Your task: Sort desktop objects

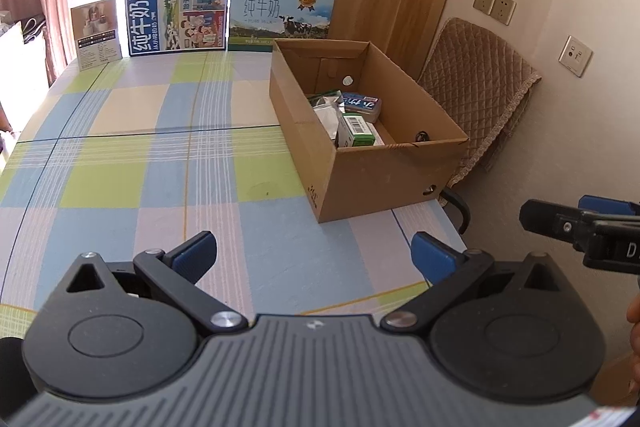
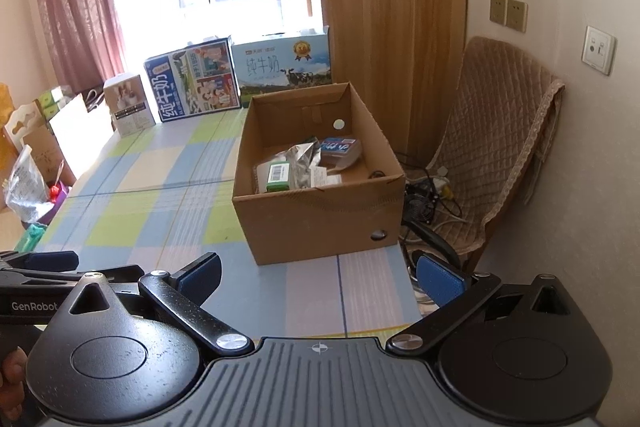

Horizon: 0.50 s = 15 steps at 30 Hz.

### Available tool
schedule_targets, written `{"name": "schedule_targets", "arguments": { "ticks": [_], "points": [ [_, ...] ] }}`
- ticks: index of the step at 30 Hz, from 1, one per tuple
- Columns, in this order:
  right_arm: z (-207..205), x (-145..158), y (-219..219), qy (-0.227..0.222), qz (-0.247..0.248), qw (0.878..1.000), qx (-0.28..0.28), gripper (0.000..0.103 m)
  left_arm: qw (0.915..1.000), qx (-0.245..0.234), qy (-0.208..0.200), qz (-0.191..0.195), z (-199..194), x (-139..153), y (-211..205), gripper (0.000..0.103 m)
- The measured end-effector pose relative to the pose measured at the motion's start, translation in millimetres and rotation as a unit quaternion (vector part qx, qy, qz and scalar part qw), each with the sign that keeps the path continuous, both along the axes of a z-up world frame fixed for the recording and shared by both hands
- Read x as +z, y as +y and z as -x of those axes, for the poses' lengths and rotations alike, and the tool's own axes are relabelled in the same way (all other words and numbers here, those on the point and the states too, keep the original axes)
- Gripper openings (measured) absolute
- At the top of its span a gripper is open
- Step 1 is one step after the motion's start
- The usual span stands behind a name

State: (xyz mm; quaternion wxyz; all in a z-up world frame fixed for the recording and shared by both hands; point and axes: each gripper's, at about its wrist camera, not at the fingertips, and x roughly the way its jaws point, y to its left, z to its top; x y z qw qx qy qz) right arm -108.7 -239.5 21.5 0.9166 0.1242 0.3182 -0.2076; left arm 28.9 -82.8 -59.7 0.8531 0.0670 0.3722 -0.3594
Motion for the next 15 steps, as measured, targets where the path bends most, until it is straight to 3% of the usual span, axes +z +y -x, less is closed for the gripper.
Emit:
{"name": "schedule_targets", "arguments": {
  "ticks": [15],
  "points": [
    [-2.3,-6.3,2.9,0.009,0.001,1.000,0.002,0.101,1.0000,0.001,-0.001,0.007,-0.9,-2.1,2.1,0.102]
  ]
}}
